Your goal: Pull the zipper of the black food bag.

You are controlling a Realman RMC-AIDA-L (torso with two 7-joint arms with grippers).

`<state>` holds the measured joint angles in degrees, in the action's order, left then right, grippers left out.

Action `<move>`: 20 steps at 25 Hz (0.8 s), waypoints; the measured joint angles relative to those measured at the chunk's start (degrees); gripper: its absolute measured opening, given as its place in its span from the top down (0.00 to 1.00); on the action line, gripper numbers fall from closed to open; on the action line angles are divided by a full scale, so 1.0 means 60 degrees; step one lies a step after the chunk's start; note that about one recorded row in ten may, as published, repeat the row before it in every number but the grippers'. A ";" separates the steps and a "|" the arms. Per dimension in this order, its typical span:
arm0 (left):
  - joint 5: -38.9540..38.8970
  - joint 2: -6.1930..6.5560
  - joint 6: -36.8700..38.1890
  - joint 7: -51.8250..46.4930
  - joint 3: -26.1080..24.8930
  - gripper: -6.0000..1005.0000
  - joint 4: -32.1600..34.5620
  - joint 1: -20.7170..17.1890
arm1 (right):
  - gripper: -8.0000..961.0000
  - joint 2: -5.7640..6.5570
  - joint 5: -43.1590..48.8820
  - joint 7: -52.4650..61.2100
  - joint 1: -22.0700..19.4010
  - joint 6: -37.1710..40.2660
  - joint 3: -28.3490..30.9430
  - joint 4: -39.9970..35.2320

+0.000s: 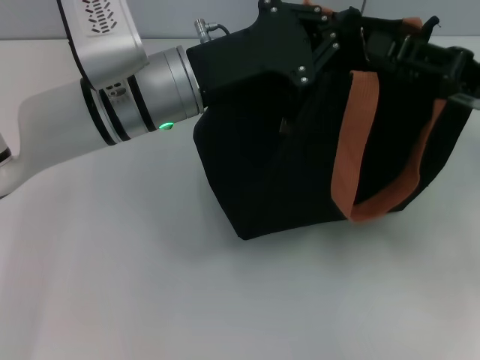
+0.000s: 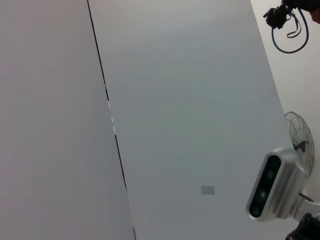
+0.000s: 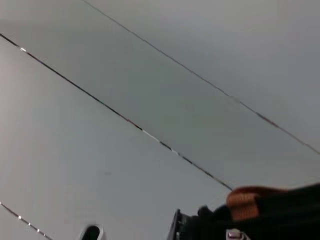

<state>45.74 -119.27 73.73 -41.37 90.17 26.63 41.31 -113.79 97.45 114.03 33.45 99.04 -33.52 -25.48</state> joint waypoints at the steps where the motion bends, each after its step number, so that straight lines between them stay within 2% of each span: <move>1: 0.0000 0.0000 0.0000 0.0000 0.0000 0.96 0.0000 0.0000 | 0.41 0.0000 0.0000 0.0000 0.0000 0.0000 0.0000 0.0000; 12: -0.0002 0.0000 -0.0070 0.0010 -0.0001 0.96 0.0003 0.0000 | 0.41 -0.0062 -0.0018 -0.0090 -0.0007 0.0379 0.0072 -0.0157; 20: -0.0005 0.0000 -0.0100 0.0111 0.0000 0.96 0.0004 -0.0001 | 0.41 -0.0093 -0.0028 -0.0107 0.0032 0.0090 0.0079 -0.0092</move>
<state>45.71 -119.27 73.13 -40.71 90.17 26.65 41.30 -114.34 97.29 113.39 33.65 99.58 -33.04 -26.02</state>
